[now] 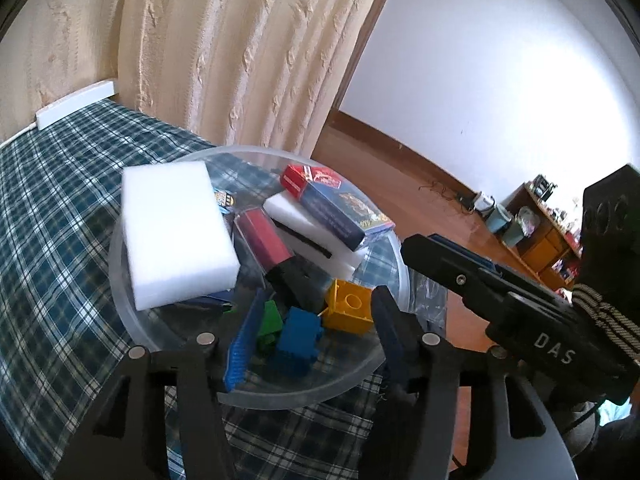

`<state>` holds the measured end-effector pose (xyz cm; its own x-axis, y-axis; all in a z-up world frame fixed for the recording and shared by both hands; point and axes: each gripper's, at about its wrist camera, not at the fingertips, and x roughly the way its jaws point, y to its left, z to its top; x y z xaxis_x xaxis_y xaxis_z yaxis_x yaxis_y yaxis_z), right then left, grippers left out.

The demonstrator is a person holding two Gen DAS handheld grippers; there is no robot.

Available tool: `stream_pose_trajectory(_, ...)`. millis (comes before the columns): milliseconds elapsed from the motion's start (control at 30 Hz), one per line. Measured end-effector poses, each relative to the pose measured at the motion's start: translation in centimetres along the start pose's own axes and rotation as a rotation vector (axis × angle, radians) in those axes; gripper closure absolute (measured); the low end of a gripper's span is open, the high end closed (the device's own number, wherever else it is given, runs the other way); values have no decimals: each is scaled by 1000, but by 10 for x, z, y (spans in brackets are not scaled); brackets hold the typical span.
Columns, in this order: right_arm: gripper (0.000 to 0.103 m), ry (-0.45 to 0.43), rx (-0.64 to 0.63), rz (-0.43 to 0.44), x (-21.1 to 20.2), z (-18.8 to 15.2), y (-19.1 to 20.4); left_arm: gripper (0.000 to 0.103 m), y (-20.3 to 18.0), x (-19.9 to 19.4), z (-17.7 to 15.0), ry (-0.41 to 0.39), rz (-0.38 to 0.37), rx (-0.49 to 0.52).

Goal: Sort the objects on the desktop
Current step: 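Open the left tool over the bowl while right tool releases the yellow block into it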

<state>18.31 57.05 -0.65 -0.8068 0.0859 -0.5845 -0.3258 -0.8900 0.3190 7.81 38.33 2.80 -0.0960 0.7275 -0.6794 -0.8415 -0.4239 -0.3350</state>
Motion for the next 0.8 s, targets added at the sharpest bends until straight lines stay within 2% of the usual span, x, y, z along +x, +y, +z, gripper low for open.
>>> stream_pose_trajectory(300,63,3,-16,17,-1,0,10,44,2,-23,-3,-36,45,24)
stream_pose_trajectory(433,62,2,-28,36,-1,1,19,44,12,-35,-4,-45,72,1)
stream_pose_trajectory(500,59,3,-38,47,-1,1,26,44,19,-43,-6,-55,82,-17)
stream_pose_trajectory(567,49,2,-50,58,-1,0,33,44,25,-51,-8,-66,96,-26)
stream_pose_trajectory(800,48,-6,-88,104,-1,1,59,44,47,-72,-15,-91,140,-66)
